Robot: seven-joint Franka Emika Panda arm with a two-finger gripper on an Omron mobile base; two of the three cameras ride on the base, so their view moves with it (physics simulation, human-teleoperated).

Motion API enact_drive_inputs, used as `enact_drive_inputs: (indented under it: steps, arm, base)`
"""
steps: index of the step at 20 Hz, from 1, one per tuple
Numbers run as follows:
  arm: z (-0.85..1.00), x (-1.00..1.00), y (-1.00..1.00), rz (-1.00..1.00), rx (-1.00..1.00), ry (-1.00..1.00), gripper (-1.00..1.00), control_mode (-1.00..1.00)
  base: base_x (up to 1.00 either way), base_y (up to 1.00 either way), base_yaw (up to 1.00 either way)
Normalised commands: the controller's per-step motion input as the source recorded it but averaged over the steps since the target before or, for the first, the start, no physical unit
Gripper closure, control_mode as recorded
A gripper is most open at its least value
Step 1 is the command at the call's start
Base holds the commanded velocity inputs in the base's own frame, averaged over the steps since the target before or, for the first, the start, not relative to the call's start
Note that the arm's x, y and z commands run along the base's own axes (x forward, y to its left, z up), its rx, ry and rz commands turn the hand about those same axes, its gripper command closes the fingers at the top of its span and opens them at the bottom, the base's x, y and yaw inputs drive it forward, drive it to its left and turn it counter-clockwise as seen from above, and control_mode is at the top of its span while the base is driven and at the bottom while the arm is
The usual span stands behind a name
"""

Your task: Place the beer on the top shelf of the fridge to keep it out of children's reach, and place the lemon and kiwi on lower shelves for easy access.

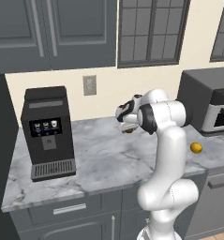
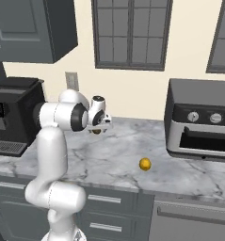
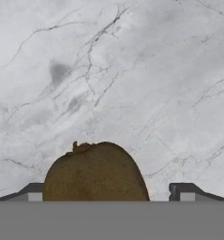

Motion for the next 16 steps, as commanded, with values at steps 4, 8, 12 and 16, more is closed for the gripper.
enact_drive_inputs:
  steps: [4, 8, 12, 16]
  arm:
    - [-0.15, 0.05, 0.00, 0.00, 0.00, 0.00, 1.00, -1.00]
    - [-0.17, 0.00, 0.00, 0.00, 0.00, 0.01, 1.00, -1.00]
    - [-0.06, -0.11, 0.00, 0.03, 0.00, 0.02, 1.00, -1.00]
    - [0.34, -0.70, 0.00, 0.15, 0.00, -0.15, 1.00, -1.00]
  base:
    - [0.00, 0.00, 0.00]
    - [0.00, 0.00, 0.00]
    - [0.00, 0.00, 0.00]
    - [0.00, 0.00, 0.00]
